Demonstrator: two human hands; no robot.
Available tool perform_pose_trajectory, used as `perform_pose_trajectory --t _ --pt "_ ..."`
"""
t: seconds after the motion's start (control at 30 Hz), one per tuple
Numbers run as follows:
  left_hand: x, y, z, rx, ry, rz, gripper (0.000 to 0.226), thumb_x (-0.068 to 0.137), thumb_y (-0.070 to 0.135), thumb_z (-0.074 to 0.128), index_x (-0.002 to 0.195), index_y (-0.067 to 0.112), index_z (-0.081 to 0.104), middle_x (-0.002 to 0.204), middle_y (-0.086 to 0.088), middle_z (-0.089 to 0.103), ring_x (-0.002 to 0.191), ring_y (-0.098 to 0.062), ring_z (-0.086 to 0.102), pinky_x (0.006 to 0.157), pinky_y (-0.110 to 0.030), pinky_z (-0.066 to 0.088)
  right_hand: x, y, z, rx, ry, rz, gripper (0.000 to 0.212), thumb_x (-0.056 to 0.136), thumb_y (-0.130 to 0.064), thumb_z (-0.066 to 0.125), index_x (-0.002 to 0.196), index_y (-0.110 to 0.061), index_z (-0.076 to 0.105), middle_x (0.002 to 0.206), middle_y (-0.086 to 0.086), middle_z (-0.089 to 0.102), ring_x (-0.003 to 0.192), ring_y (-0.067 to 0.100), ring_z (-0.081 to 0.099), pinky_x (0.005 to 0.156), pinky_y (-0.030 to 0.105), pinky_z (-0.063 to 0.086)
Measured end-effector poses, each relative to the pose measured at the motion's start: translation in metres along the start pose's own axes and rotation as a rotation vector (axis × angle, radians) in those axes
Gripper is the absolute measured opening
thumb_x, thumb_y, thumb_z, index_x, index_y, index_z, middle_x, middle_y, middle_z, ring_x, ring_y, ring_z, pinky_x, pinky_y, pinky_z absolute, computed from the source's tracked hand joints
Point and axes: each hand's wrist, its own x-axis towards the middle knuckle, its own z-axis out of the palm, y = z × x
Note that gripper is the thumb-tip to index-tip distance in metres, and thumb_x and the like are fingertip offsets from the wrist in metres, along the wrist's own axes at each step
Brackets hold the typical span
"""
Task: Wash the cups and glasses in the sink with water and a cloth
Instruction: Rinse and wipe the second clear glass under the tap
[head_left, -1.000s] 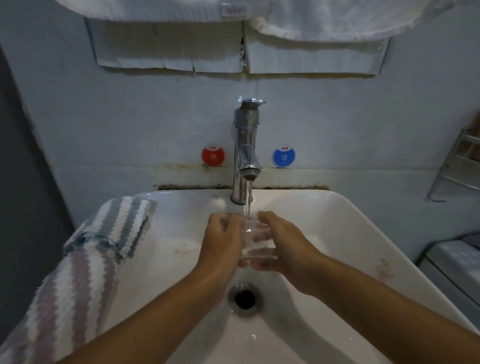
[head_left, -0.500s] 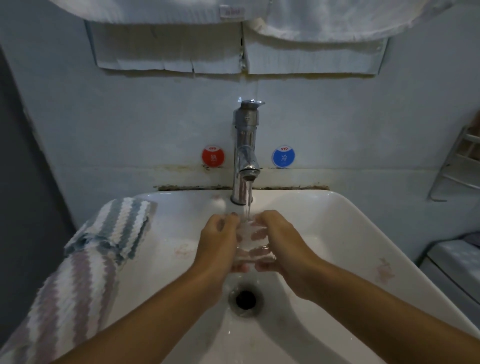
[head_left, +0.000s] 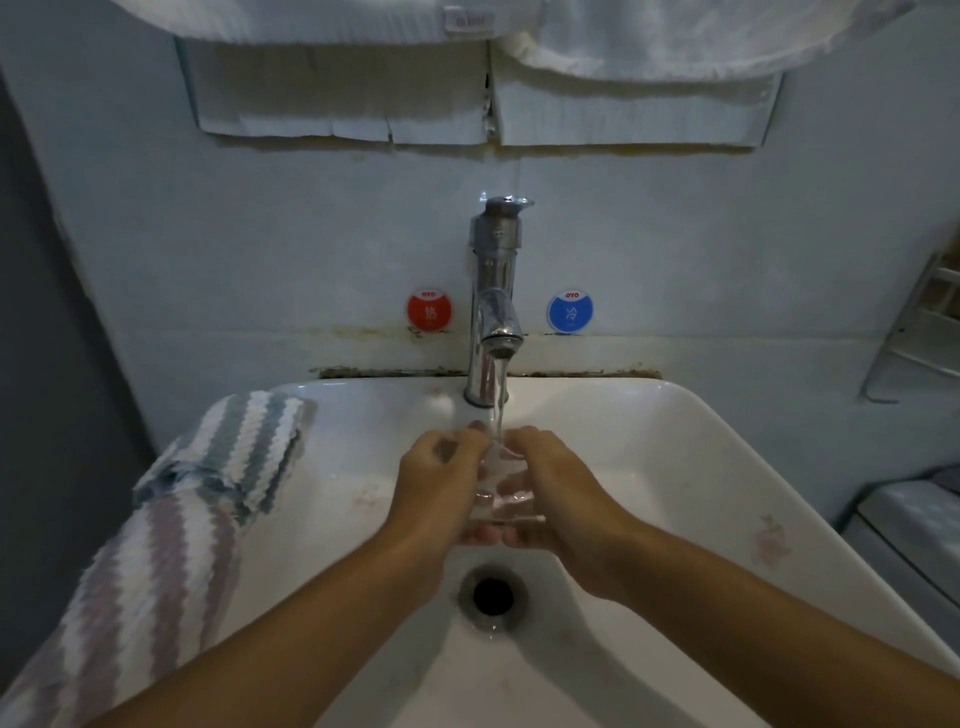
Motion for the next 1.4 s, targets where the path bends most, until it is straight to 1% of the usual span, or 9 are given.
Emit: perform_pose_trajectory --t 0.13,0.23,0.37,0.47,0.57,0.7,0.97,1.13,1.4 --pt "0.000 -0.004 0.006 0.026 -0.067 0.077 0.023 0.096 0.043 0.056 0.111 0.025 0.057 0.105 -0.007 0.067 0.077 -0.024 0.072 0.055 -0.031 0.058 -0.001 -0.007 -0.010 0.174 0.021 0.128 0.033 0.101 -0.037 0.041 0.097 -0.012 0.063 0.074 0.008 0.064 0.067 0.022 0.061 0.058 0.029 0.050" --pt "0.000 -0.005 0.007 0.069 -0.136 0.129 0.031 0.094 0.043 0.059 0.121 0.030 0.052 0.107 -0.001 0.066 0.064 -0.015 0.071 0.051 -0.025 0.053 -0.001 -0.011 -0.018 0.275 0.017 0.261 0.035 0.100 -0.037 0.044 0.102 -0.006 0.059 0.080 0.017 0.063 0.059 0.023 0.061 0.052 0.028 0.050" --pt "0.003 -0.012 0.006 0.193 -0.197 0.186 0.058 0.080 0.045 0.075 0.129 0.039 0.044 0.115 0.002 0.063 0.090 -0.019 0.070 0.053 -0.021 0.050 -0.001 -0.017 -0.026 0.440 -0.013 0.412 0.044 0.101 -0.037 0.043 0.100 0.005 0.058 0.064 0.022 0.066 0.055 0.029 0.065 0.035 0.023 0.048" --pt "0.006 -0.014 0.006 0.224 -0.195 0.181 0.058 0.079 0.045 0.075 0.128 0.035 0.046 0.112 -0.001 0.064 0.091 -0.021 0.069 0.054 -0.020 0.050 0.005 -0.014 -0.029 0.469 0.000 0.450 0.047 0.099 -0.040 0.047 0.096 0.005 0.058 0.083 0.026 0.066 0.061 0.034 0.068 0.038 0.021 0.050" --pt "0.006 -0.013 0.005 0.127 -0.171 0.104 0.041 0.090 0.051 0.057 0.123 0.027 0.053 0.104 -0.003 0.070 0.078 -0.024 0.070 0.059 -0.030 0.053 0.009 -0.012 -0.028 0.398 -0.004 0.414 0.051 0.098 -0.047 0.050 0.114 0.001 0.055 0.106 0.029 0.065 0.073 0.034 0.070 0.038 0.025 0.050" --pt "0.006 -0.010 0.003 0.088 -0.098 0.057 0.044 0.098 0.055 0.037 0.125 0.023 0.052 0.099 -0.014 0.068 0.059 -0.015 0.059 0.052 -0.029 0.050 0.004 -0.015 -0.024 0.368 -0.039 0.350 0.053 0.100 -0.047 0.047 0.121 0.001 0.050 0.088 0.024 0.063 0.047 0.026 0.067 0.038 0.023 0.049" --pt "0.001 -0.007 0.005 0.146 -0.160 0.109 0.057 0.081 0.044 0.075 0.126 0.032 0.042 0.105 0.000 0.064 0.067 -0.005 0.062 0.049 -0.014 0.046 0.004 -0.017 -0.025 0.348 -0.048 0.278 0.041 0.100 -0.042 0.048 0.106 -0.002 0.056 0.068 0.019 0.069 0.049 0.024 0.066 0.042 0.023 0.050" --pt "0.002 -0.004 0.002 -0.001 -0.116 0.007 0.036 0.088 0.050 0.064 0.115 0.031 0.048 0.095 -0.009 0.068 0.058 -0.019 0.056 0.055 -0.032 0.044 0.007 -0.006 -0.016 0.172 -0.070 0.087 0.041 0.096 -0.041 0.047 0.115 -0.007 0.060 0.087 0.015 0.066 0.065 0.023 0.065 0.061 0.031 0.054" --pt "0.004 -0.003 -0.003 -0.003 -0.094 -0.089 0.030 0.099 0.050 0.043 0.112 0.026 0.056 0.101 -0.013 0.071 0.049 -0.015 0.051 0.043 -0.022 0.037 0.006 -0.001 -0.009 0.126 -0.072 0.007 0.036 0.095 -0.038 0.042 0.113 -0.012 0.060 0.084 0.004 0.066 0.079 0.020 0.058 0.067 0.031 0.048"
